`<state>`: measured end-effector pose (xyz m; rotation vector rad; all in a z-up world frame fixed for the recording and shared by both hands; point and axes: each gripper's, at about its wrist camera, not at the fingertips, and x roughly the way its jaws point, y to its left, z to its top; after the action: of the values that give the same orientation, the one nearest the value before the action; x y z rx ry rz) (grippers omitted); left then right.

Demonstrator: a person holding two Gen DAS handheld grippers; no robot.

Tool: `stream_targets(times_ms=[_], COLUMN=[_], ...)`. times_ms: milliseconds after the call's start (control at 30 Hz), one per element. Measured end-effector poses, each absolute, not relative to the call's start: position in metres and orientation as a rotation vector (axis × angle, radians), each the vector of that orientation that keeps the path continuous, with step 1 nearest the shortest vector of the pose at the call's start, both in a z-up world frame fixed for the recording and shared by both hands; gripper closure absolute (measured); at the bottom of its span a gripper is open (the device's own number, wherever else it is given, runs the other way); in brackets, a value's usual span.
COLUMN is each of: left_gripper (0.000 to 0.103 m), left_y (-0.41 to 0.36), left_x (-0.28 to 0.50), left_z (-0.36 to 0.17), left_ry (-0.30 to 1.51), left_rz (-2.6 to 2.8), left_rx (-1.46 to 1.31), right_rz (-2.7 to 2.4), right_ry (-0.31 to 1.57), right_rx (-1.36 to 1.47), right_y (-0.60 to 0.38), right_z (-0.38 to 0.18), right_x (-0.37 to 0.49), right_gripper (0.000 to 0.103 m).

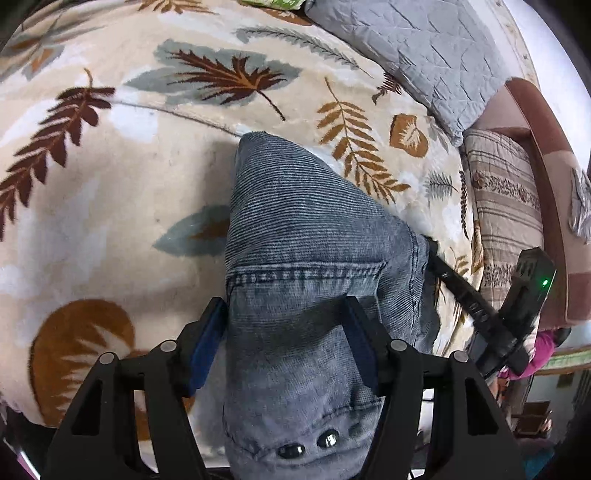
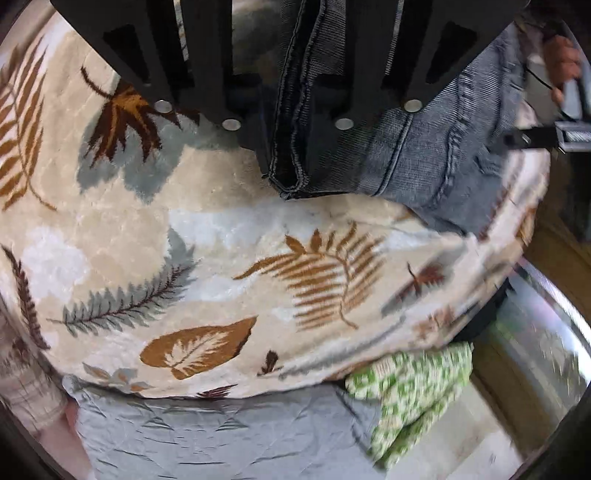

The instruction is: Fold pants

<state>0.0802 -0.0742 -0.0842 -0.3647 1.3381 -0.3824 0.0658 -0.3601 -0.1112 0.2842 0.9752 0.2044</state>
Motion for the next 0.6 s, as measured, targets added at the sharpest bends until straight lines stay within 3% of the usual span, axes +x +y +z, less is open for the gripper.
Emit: stream_targets(times_ms=[100, 133, 200, 367, 600], left_gripper=[0.041, 0.041, 0.041, 0.04, 0.027], left_y=[-0.065, -0.06, -0.055, -0.064, -0.065], left_x=[0.066, 0.058, 0.041, 0.017, 0.012], left_z=[-0.074, -0.07, -0.068, -0.087, -0.1], left_ry=[1.328, 1.321, 1.314, 1.352, 1.351], left_rz=[-0.422, -0.444, -0.478, -0.478, -0.437], left_rx=[-0.368, -0.375, -0.387, -0.329, -0.325], right_rz=[0.25, 0.266, 0.294, 0.372, 0.269], right_ry=[0.96, 0.962, 0.971, 0.945, 0.984], right_rx=[0.407, 0.434, 0.476, 0.524, 0.338], right_y=[-0.38, -0.383, -0.389, -0.383, -0.361], right_z=[-0.103, -0.102, -0.102, -0.108, -0.134], right_x=[0.045, 0.038, 0.017, -0.024, -0.033], right_gripper=[0.075, 0.064, 0.053, 0.053, 0.049])
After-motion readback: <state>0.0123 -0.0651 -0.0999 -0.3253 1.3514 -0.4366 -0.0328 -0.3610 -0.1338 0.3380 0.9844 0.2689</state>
